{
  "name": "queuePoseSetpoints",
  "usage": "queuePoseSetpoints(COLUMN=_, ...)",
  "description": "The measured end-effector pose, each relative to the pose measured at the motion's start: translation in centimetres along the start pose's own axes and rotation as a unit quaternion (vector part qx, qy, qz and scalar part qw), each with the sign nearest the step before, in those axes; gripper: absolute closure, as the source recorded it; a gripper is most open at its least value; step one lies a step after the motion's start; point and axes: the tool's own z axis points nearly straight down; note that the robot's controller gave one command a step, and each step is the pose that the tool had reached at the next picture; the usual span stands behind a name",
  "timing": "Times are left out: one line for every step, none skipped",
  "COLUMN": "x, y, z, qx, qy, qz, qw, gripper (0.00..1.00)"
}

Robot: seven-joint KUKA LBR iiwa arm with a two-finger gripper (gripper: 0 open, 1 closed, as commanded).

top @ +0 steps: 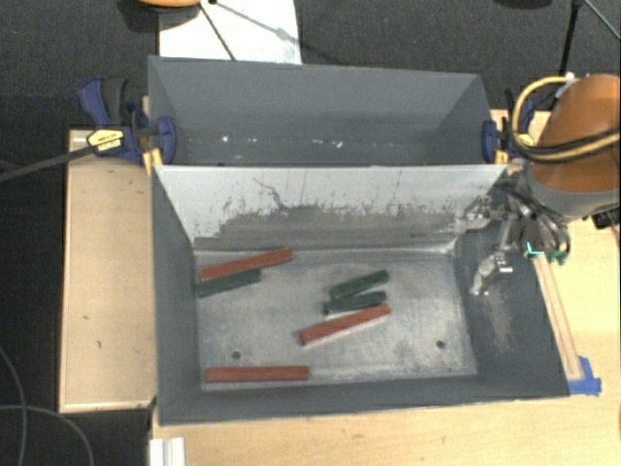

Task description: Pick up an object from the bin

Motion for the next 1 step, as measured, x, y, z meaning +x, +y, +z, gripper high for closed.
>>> queuePoseSetpoints(x=-0.19, y=0.05, z=-0.48, qx=0.001, qy=-0.0040, qz=-0.002, qw=1.0000, gripper=0.00)
